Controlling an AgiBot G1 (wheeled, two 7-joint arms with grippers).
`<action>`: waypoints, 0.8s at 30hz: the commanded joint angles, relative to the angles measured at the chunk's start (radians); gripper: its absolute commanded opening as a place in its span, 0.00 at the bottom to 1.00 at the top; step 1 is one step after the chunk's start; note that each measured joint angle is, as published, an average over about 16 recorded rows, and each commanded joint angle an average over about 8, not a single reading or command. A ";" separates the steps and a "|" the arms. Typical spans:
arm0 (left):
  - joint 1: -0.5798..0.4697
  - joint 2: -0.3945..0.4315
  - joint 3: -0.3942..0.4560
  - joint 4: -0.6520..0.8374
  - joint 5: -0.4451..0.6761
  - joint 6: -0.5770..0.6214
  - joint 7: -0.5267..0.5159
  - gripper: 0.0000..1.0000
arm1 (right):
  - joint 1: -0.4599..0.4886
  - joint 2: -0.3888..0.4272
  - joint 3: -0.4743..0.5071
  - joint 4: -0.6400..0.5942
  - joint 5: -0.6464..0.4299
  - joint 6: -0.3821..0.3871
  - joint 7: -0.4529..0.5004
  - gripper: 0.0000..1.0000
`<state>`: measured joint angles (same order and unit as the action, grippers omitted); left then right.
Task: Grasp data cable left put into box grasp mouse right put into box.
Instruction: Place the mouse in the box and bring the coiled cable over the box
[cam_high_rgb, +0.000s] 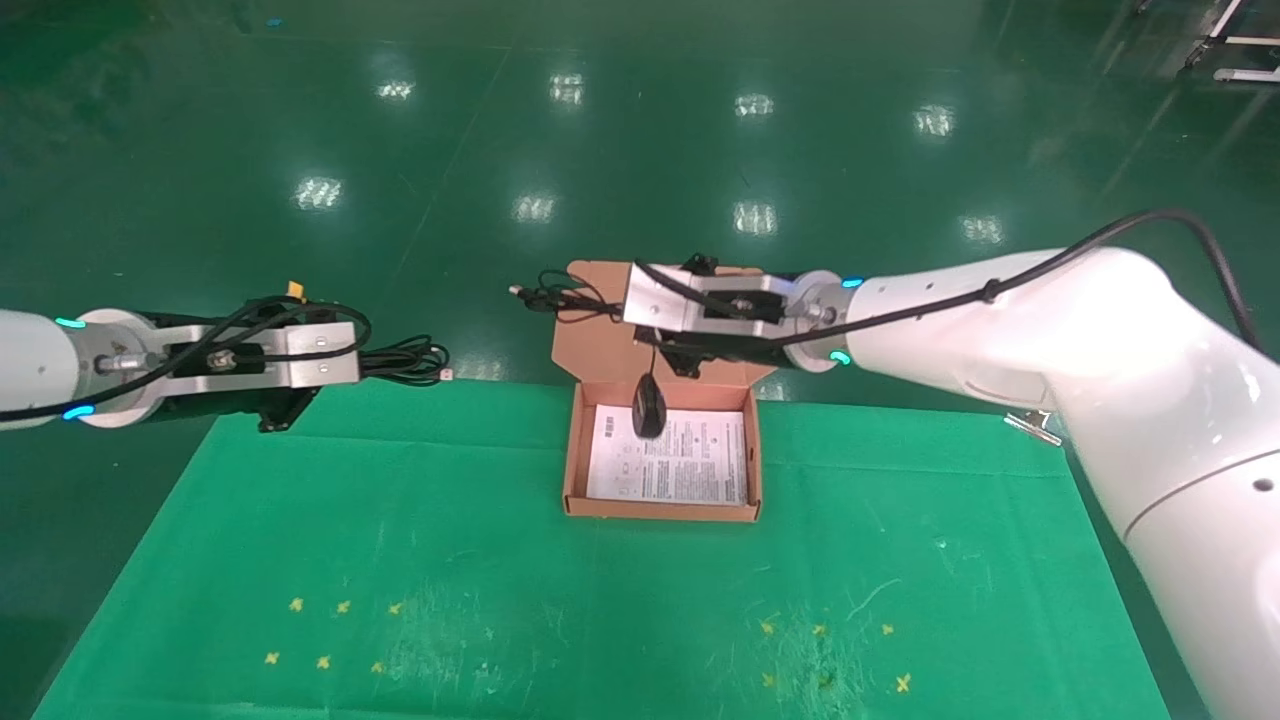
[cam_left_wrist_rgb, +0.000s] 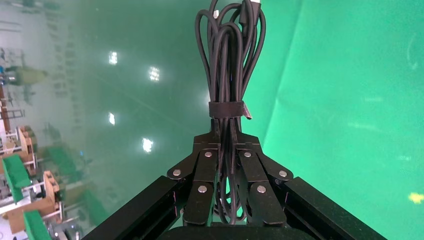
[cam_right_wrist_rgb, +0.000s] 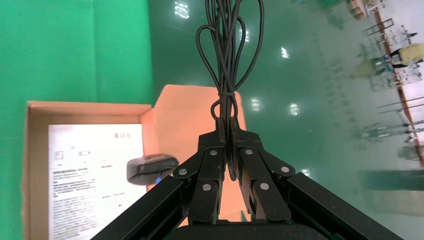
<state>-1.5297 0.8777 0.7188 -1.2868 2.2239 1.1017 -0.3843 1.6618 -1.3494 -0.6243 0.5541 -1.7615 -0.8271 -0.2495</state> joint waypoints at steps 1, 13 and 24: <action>0.006 -0.017 0.000 -0.015 0.012 0.016 -0.019 0.00 | -0.006 -0.008 -0.008 -0.021 0.013 0.007 -0.016 0.00; 0.011 -0.024 0.001 -0.036 0.028 0.026 -0.043 0.00 | -0.058 -0.016 -0.157 -0.010 0.176 0.087 0.005 0.00; 0.011 -0.024 0.001 -0.036 0.028 0.026 -0.043 0.00 | -0.073 -0.017 -0.286 -0.122 0.259 0.156 0.120 0.00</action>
<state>-1.5186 0.8536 0.7197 -1.3226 2.2521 1.1278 -0.4271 1.5921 -1.3659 -0.9120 0.4449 -1.5068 -0.6785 -0.1312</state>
